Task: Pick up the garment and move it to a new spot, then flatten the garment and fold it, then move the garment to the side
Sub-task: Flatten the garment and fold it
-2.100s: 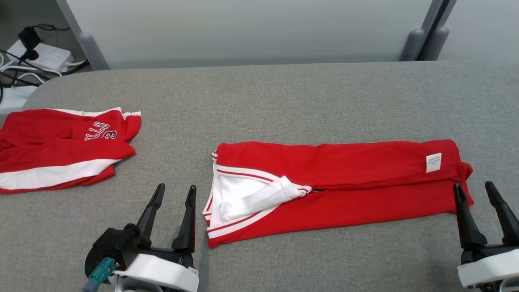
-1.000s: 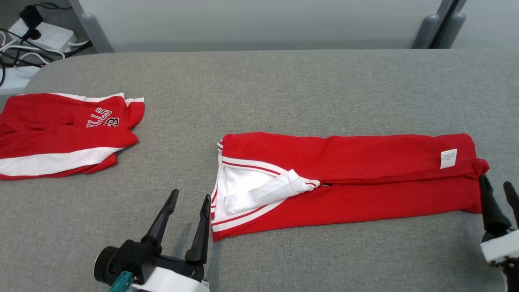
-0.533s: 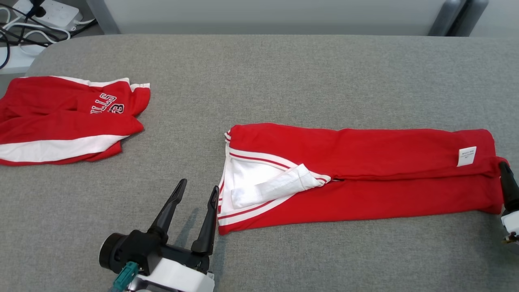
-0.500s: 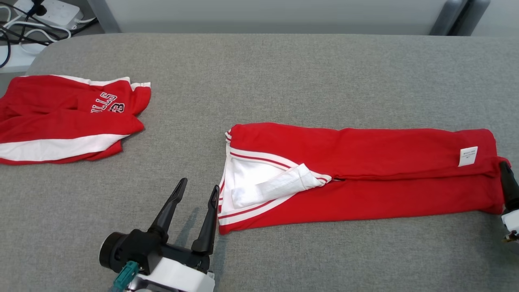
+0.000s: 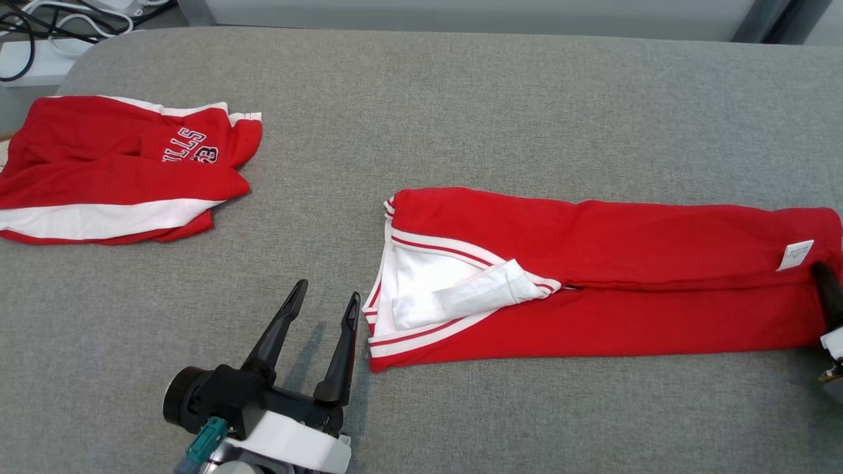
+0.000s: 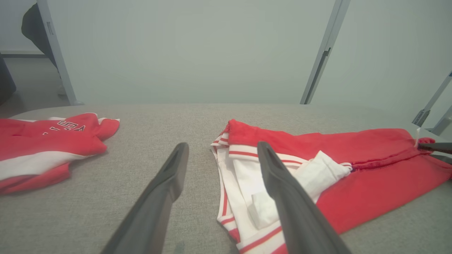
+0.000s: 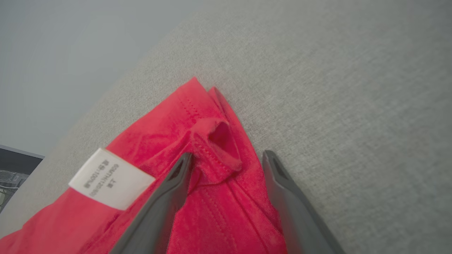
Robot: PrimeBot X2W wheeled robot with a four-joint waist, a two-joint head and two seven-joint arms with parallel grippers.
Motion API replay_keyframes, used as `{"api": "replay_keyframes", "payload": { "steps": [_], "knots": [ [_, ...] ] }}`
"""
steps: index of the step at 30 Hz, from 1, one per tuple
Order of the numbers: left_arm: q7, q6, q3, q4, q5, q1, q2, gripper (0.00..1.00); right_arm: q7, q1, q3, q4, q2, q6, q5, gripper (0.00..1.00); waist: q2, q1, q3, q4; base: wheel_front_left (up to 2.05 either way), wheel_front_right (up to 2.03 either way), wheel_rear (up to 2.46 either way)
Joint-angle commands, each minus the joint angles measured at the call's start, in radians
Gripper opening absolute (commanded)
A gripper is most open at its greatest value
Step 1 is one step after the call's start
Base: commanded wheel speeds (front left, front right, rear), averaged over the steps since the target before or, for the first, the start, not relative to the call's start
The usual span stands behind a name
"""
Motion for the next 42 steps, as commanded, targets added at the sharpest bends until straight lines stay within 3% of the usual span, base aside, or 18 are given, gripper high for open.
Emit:
{"api": "replay_keyframes", "payload": {
  "steps": [1, 2, 3, 4, 23, 30, 35, 42],
  "knots": [
    [-0.010, -0.005, 0.028, -0.029, 0.012, -0.042, 0.003, 1.00, 0.010, -0.003, 0.023, -0.002, -0.021, 0.004, 0.010, 0.81, 0.0000, 0.0000, 0.001, 0.002, 0.00, 0.00, 0.00],
    [-0.010, -0.005, 0.028, -0.029, 0.013, -0.043, 0.002, 1.00, 0.013, -0.006, 0.028, 0.006, -0.019, 0.004, 0.017, 0.49, 0.0000, 0.0000, 0.001, 0.003, 0.00, 0.00, 0.00],
    [-0.010, -0.006, 0.028, -0.029, 0.014, -0.043, 0.002, 1.00, 0.019, -0.010, 0.040, 0.014, -0.018, 0.004, 0.028, 0.11, 0.0000, 0.0000, 0.001, 0.004, 0.00, 0.00, 0.00],
    [-0.010, -0.006, 0.028, -0.029, 0.013, -0.043, 0.002, 1.00, 0.020, -0.010, 0.046, 0.018, -0.018, 0.004, 0.033, 0.00, 0.0000, 0.0000, 0.000, 0.004, 0.00, 0.00, 0.00],
    [-0.010, -0.012, 0.036, -0.020, 0.003, -0.033, 0.001, 1.00, -0.100, 0.058, 0.079, -0.067, -0.143, 0.004, 0.092, 0.00, 0.0000, 0.0000, -0.037, -0.036, 0.00, 0.00, 0.00],
    [-0.010, -0.008, 0.035, -0.016, -0.004, -0.031, 0.000, 1.00, -0.082, 0.110, 0.090, -0.270, -0.158, 0.004, 0.151, 0.00, 0.0000, 0.0000, -0.062, -0.035, 0.00, 0.00, 0.00],
    [-0.010, -0.004, 0.039, -0.015, -0.011, -0.023, 0.000, 1.00, -0.061, 0.182, 0.097, -0.488, -0.162, 0.004, 0.160, 0.00, 0.0000, 0.0000, -0.077, -0.027, 0.00, 0.00, 0.00],
    [-0.010, -0.001, 0.018, -0.012, -0.026, -0.028, 0.000, 1.00, -0.010, 0.196, 0.132, -0.636, -0.090, 0.004, 0.104, 0.00, 0.0000, 0.0000, -0.089, 0.002, 0.00, 0.00, 0.00]
  ]
}}
